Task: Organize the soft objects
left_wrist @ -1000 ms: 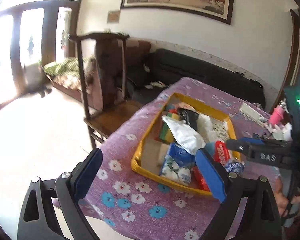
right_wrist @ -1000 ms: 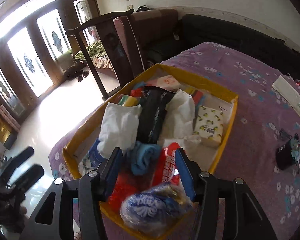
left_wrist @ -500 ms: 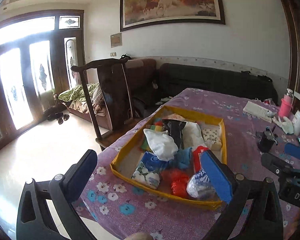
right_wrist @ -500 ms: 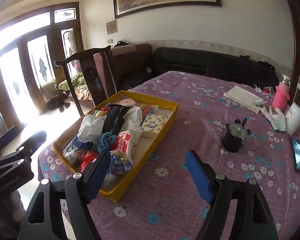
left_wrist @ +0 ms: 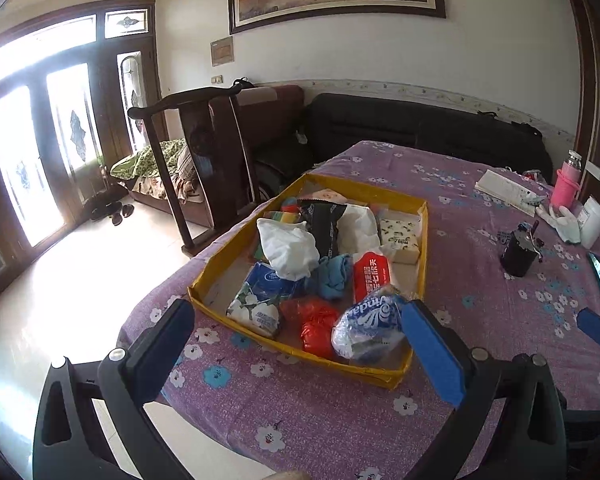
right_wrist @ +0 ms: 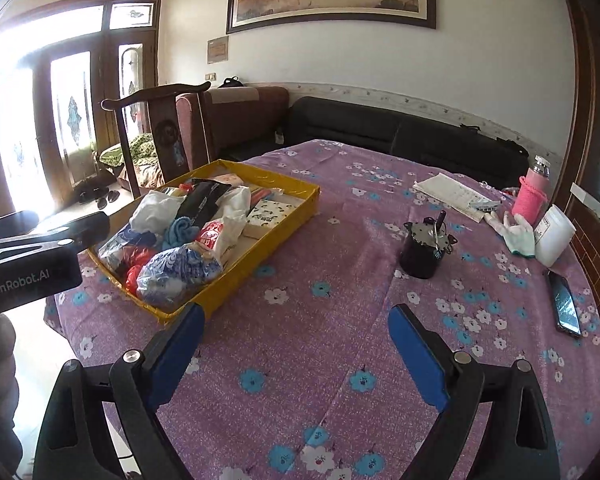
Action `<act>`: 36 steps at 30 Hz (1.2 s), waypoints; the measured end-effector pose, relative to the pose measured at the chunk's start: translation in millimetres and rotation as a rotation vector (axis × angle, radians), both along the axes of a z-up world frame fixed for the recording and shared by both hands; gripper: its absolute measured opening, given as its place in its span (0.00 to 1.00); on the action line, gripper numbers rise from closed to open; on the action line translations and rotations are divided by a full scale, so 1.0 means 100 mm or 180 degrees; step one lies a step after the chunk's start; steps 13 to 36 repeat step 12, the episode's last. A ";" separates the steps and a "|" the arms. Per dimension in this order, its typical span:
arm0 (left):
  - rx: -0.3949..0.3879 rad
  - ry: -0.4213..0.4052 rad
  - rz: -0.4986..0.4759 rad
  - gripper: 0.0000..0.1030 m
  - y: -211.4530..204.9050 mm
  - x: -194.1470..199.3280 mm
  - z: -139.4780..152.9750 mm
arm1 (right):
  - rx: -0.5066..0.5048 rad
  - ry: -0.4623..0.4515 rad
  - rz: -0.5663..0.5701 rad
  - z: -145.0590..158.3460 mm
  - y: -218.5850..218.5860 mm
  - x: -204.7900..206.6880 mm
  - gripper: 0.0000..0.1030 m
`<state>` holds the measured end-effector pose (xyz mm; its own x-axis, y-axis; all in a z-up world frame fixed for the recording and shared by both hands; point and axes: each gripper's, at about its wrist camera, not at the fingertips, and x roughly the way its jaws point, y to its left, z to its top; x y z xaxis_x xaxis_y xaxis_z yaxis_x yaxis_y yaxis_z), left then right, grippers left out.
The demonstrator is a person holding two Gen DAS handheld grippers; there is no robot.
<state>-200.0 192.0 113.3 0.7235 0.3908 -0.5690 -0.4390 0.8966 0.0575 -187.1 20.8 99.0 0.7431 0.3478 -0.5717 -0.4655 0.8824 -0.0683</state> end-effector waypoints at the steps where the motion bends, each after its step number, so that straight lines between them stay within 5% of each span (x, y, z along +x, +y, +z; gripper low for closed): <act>1: 0.0008 0.0013 -0.0003 1.00 -0.01 -0.01 0.00 | -0.0015 -0.0011 0.0009 0.00 0.00 -0.02 0.93; 36: 0.0091 -0.0028 -0.0024 1.00 -0.08 -0.03 0.05 | -0.0054 0.0034 -0.0045 -0.03 -0.01 0.03 0.93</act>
